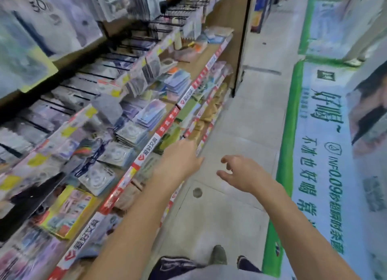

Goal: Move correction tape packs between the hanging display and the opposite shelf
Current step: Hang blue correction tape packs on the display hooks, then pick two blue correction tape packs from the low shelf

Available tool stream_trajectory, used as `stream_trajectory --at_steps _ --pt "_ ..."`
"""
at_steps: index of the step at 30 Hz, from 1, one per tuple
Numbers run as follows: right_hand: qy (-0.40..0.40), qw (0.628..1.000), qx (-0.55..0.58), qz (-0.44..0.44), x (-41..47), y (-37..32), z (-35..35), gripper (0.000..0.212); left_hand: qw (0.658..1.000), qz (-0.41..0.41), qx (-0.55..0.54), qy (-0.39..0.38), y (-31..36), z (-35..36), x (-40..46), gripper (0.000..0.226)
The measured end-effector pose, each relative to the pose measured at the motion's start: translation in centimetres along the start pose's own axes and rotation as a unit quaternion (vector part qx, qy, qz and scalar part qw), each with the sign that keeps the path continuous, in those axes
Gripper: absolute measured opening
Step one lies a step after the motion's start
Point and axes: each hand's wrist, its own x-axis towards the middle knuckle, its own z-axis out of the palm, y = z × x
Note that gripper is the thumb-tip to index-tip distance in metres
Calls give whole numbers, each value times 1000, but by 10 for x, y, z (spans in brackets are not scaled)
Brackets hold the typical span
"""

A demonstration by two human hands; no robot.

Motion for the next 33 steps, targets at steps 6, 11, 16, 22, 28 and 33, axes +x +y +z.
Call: stream_trajectory --at_steps 6,11,16,22,28,33 --pt "4 1000 21 22 46 55 -37 52 999 19 32 -11 27 -17 74 46" --pt "6 999 32 38 90 91 -59 52 998 22 48 -39 27 -13 139 47" --pt "-1 997 49 63 151 133 -84 50 997 6 36 -70 29 -12 229 44" --pt "-37 995 57 79 240 166 -138 50 998 -3 -9 -60 33 -48 353 35" --pt "-29 994 71 72 337 188 -199 46 1000 -12 -16 -16 29 -97 462 33" --pt "-48 993 78 69 393 202 -226 46 998 -38 -25 -47 19 -105 523 33"
